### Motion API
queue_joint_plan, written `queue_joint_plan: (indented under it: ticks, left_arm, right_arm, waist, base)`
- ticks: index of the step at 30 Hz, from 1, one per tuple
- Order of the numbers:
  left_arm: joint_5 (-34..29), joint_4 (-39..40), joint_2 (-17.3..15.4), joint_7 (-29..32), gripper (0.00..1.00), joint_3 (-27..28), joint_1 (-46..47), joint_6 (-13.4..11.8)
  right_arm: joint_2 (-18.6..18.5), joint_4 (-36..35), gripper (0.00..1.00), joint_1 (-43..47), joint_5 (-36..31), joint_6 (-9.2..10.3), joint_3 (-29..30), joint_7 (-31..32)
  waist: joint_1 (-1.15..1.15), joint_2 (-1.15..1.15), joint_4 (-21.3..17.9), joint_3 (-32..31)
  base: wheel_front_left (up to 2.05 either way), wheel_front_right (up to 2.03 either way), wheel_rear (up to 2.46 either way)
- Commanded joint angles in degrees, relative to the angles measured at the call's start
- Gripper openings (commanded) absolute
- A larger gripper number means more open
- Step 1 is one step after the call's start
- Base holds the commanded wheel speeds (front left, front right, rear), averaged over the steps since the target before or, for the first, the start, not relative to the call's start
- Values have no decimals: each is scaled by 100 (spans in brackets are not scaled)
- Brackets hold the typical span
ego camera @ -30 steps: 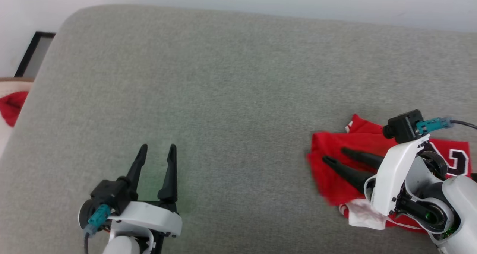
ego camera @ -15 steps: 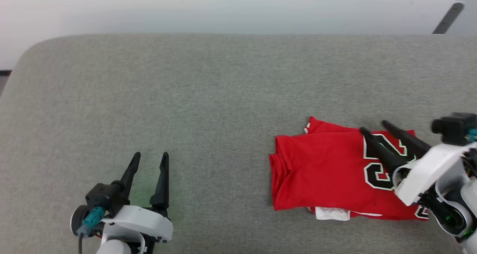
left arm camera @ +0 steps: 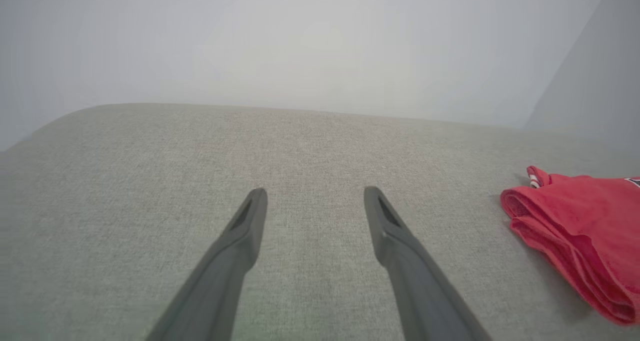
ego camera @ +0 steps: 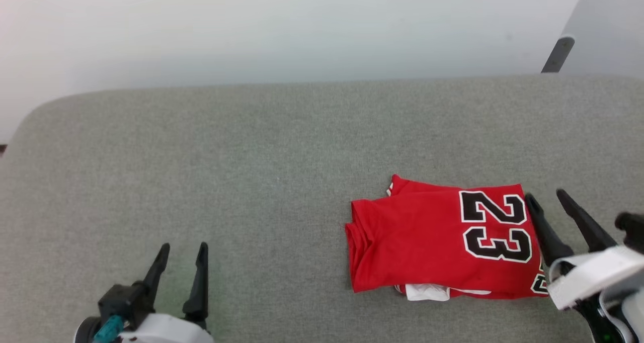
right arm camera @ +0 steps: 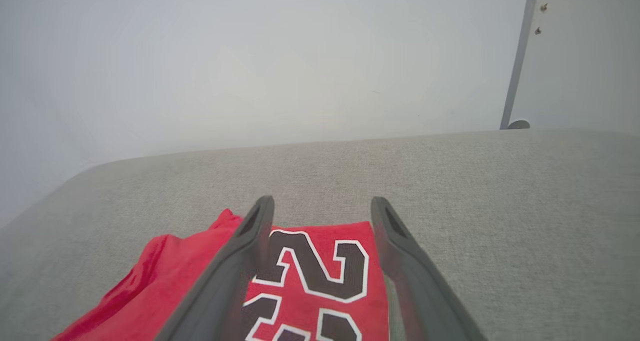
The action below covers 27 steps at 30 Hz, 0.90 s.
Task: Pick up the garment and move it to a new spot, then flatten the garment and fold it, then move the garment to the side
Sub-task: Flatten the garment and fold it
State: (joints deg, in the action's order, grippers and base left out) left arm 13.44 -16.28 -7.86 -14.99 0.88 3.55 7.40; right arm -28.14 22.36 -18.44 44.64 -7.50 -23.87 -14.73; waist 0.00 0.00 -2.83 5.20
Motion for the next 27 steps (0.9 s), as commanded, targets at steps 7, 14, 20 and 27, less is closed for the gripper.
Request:
queue_joint_plan:
  ticks: [7, 14, 20, 27]
  left_arm:
    - [59, 309, -99, -20, 100, 42, -416, 13]
    - [222, 737, -95, -13, 100, 93, -939, 13]
    - [116, 1036, -110, -12, 100, 186, -1229, 14]
    - [57, 1152, -126, -13, 100, 204, -1202, 14]
  right_arm:
    - [15, -376, 100, 796, -370, 2, 803, -44]
    - [113, -790, 100, 1782, -663, 2, 1604, -46]
    - [333, -1335, 100, 2386, -987, 2, 2274, 85]
    - [622, -1806, 100, 2635, -1289, 2, 2696, 360]
  waist:
    - [0, 0, 177, -298]
    - [0, 0, 298, -442]
    - [0, 0, 310, -318]
    - [0, 0, 330, -247]
  base:
    - [0, 0, 0]
    - [0, 0, 0]
    - [0, 0, 0]
    - [0, 0, 0]
